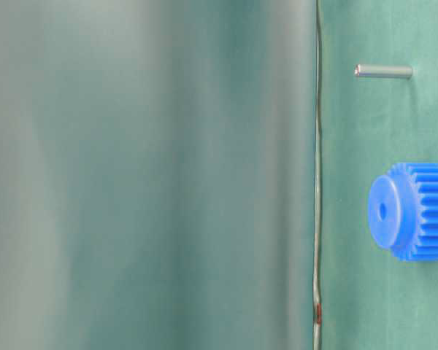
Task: Insert the shaft placed at a random location into the center hole of the medium gear at another random location.
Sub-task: 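Move the open right gripper over the silver shaft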
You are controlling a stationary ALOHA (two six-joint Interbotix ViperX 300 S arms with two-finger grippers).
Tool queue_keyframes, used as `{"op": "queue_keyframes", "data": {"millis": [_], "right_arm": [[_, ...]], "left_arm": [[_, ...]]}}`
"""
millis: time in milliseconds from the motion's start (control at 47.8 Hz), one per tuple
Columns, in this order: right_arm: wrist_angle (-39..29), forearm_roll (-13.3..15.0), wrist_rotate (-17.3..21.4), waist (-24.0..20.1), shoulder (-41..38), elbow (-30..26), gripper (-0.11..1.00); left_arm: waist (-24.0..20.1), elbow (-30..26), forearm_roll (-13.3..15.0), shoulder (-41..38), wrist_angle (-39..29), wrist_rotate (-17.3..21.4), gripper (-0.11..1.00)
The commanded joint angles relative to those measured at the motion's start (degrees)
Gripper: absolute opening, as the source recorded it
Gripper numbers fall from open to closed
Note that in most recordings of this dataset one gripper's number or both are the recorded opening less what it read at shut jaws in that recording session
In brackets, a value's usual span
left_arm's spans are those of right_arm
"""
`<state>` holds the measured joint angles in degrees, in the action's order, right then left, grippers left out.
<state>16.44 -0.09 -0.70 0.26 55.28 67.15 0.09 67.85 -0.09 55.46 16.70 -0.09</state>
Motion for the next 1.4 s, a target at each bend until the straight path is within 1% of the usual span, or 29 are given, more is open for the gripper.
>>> {"op": "queue_keyframes", "data": {"millis": [0,125,251,376,481,627,690,753,836,941,982,1024,1045,1150,1380], "right_arm": [[0.1,0.2,0.4,0.4,-1.0,-0.4,0.01],[-1.6,-0.1,0.6,2.2,-3.2,-0.9,0.01],[-1.2,-0.2,0.7,3.6,-6.1,-1.2,0.01],[-1.2,-0.3,0.8,6.4,-9.8,-1.0,0.01],[-1.1,-0.5,0.9,8.9,-15.0,-1.1,0.01],[0.6,-0.7,0.9,10.2,-22.6,-2.3,0.01],[1.8,-0.8,0.9,10.5,-25.8,-3.0,0.07],[3.0,-0.9,0.9,11.2,-29.0,-3.9,0.19],[4.1,-1.1,0.9,12.1,-32.6,-4.7,0.41],[4.8,-1.1,0.4,13.0,-36.7,-5.7,0.75],[5.4,-1.1,0.4,13.4,-38.5,-6.0,0.85],[6.0,-1.1,0.4,13.4,-39.9,-6.2,0.92],[6.4,-1.1,0.4,13.6,-40.6,-6.2,0.93],[8.8,-1.1,0.4,14.1,-43.9,-6.2,0.86],[12.8,-1.5,0.4,15.5,-50.2,-6.2,0.87]], "left_arm": [[-0.2,-2.1,-0.5,-1.4,-0.3,-0.9,0.0],[-0.2,-2.5,-0.6,-1.7,-1.3,-1.2,0.0],[-0.3,-2.5,-0.6,-1.3,-2.8,-1.3,0.0],[-0.3,-2.5,-0.6,-0.9,-3.0,-1.3,0.0],[-0.3,-2.5,-0.6,-0.8,-3.0,-1.2,0.0],[-0.3,-2.5,-0.7,-0.8,-3.3,-1.2,0.0],[-0.3,-2.4,-0.6,-0.9,-3.5,-1.2,0.0],[-0.3,-2.4,-0.6,-0.8,-3.6,-1.2,0.0],[-0.3,-2.3,-0.6,-0.8,-3.7,-1.3,0.0],[-0.3,-2.3,-0.6,-0.8,-3.7,-1.3,0.0],[-0.3,-2.3,-0.7,-0.8,-3.6,-1.3,0.0],[-0.3,-2.2,-0.6,-0.9,-3.6,-1.3,0.0],[-0.3,-2.2,-0.6,-0.9,-3.6,-1.2,0.0],[-0.3,-2.1,-0.6,-0.9,-3.6,-1.3,0.0],[-0.3,-2.1,-0.6,-1.1,-3.7,-1.3,0.0]]}}
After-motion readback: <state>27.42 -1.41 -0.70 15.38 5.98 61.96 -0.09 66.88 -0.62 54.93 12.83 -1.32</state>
